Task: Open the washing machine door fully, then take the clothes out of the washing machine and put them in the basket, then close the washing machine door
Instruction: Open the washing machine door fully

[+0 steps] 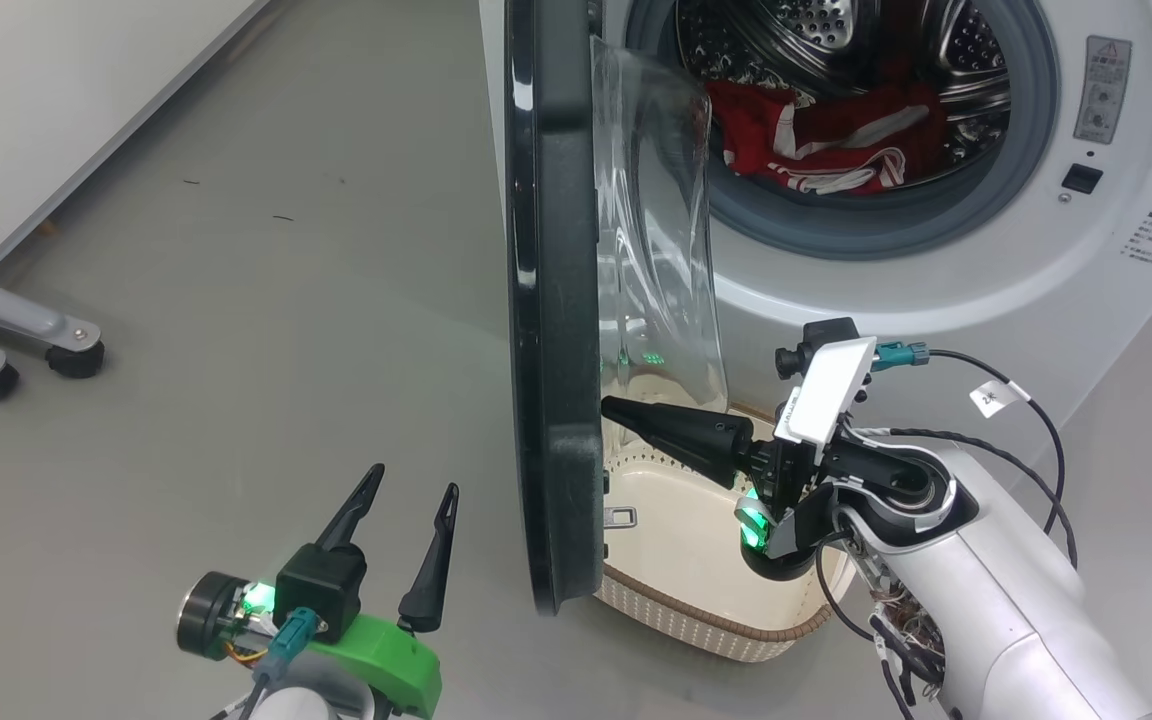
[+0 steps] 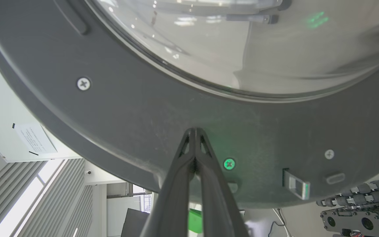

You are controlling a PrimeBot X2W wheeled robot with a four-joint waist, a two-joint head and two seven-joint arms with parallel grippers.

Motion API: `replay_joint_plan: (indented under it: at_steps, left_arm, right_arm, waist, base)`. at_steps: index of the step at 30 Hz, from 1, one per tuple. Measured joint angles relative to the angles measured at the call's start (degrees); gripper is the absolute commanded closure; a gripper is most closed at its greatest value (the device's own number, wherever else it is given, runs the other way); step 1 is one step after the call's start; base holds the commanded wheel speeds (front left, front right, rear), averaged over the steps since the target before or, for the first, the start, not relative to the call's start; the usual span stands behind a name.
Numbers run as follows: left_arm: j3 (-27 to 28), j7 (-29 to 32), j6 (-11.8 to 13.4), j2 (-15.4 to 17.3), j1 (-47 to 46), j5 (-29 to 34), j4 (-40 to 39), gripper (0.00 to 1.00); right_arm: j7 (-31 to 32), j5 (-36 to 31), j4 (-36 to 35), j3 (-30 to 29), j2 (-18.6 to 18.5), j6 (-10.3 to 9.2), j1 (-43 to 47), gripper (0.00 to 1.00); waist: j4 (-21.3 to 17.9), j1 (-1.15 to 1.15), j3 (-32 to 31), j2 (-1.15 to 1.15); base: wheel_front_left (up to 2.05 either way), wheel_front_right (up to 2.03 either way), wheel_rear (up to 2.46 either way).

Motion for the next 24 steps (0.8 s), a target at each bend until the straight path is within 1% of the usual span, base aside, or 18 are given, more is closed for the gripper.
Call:
replay_joint_plan:
  at_steps: [3, 7, 13, 17, 24]
  left_arm:
    - [0.34, 0.0, 0.02, 0.0, 0.15, 0.0, -0.12, 0.0]
    - [0.86, 0.0, 0.02, 0.04, 0.8, 0.0, -0.31, 0.0]
    - [1.4, 0.0, 0.29, 0.04, 0.9, 0.0, -0.67, 0.0]
    - [2.22, -0.01, 0.52, 0.04, 0.96, 0.0, -1.11, 0.0]
    - [2.6, 0.0, 0.54, 0.08, 1.15, 0.0, -1.52, 0.0]
  right_arm:
    - [-1.14, 0.68, -0.23, 1.62, -0.05, 0.41, 0.08, 1.0]
    - [-2.52, 1.23, -0.6, 3.22, 0.09, 0.41, 0.09, 1.0]
    - [-5.24, 2.2, -0.8, 3.24, 0.1, 0.41, 0.26, 1.0]
    - [-7.19, 3.04, -1.18, 2.25, 0.22, 0.42, 1.3, 1.0]
    - [-12.95, 1.38, -2.94, -3.43, 0.02, 0.48, 4.72, 1.0]
  waist:
    - [0.4, 0.0, -0.2, 0.0]
    - [0.5, 0.0, -0.22, 0.0]
    - [0.31, 0.0, -0.05, 0.0]
    - [-0.16, 0.0, 0.14, 0.0]
    - [-0.99, 0.0, 0.5, 0.0]
  base:
    - [0.0, 0.0, 0.0]
    - [0.0, 0.0, 0.0]
    - [0.0, 0.0, 0.0]
    - [0.0, 0.0, 0.0]
    - [0.0, 0.0, 0.0]
